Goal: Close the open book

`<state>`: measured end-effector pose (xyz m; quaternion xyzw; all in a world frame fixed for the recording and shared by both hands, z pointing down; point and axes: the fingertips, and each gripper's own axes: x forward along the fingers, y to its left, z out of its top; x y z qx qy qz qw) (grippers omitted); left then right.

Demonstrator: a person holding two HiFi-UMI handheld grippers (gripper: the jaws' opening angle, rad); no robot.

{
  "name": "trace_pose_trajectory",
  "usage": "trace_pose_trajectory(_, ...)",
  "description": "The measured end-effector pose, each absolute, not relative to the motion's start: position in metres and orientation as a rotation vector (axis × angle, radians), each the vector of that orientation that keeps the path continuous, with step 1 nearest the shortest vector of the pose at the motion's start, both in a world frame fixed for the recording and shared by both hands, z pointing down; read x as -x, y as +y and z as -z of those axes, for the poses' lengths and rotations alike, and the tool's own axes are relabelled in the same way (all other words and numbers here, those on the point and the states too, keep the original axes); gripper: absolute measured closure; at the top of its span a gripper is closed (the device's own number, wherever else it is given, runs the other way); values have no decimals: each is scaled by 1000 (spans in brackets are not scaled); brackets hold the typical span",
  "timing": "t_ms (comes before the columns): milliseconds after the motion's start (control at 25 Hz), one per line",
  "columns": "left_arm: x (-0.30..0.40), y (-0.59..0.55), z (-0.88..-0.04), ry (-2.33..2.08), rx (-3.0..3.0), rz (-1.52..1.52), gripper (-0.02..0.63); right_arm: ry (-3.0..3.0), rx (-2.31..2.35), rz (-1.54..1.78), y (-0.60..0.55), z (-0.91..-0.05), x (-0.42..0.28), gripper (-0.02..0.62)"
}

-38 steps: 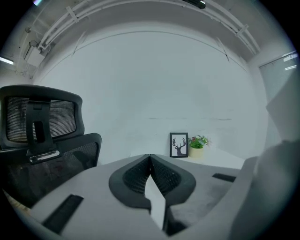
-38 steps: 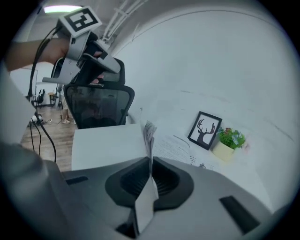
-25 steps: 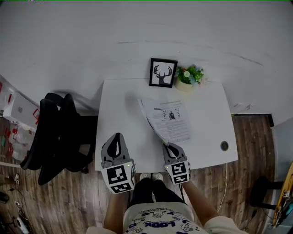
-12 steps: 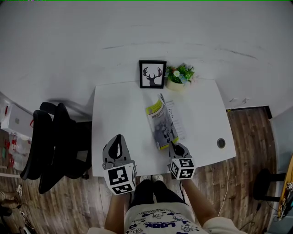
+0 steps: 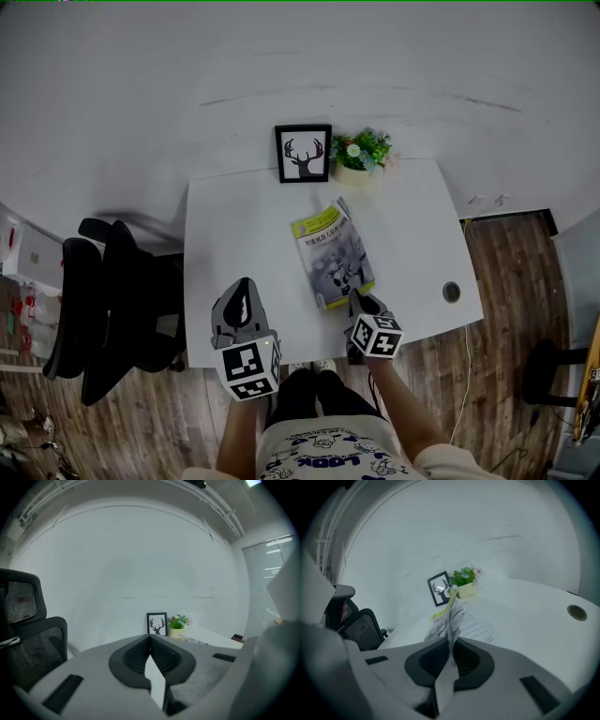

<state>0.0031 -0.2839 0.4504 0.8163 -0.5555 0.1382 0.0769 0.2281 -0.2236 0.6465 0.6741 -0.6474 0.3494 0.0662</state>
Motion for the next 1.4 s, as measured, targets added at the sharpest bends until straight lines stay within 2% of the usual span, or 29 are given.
trace_pose_trajectory(280,-10,-288,-452,-1655,-2442,-418,582,-1850,-2045,-1128,-226,-663,-245,538)
trace_pose_trajectory(480,-11,-289,-452,-1654,-2440,-414,581,-1739,-2062,-1132,-223,-672,-260,437)
trace_pose_trajectory(800,-9,-290,-446,-1662,-2437,-383,583,-1570,-2183,-1089,-205,-665,-289,370)
trace_pose_trajectory(1080,-5,-292,-429,-1682,-2447,-324,581,-1639,-2346,-792,-219,-582,-304,368)
trace_pose_trajectory(1400,4,-296,-396,-1733,-2471,-227,582,-1871,-2353,-287,-250,-454,-274,389)
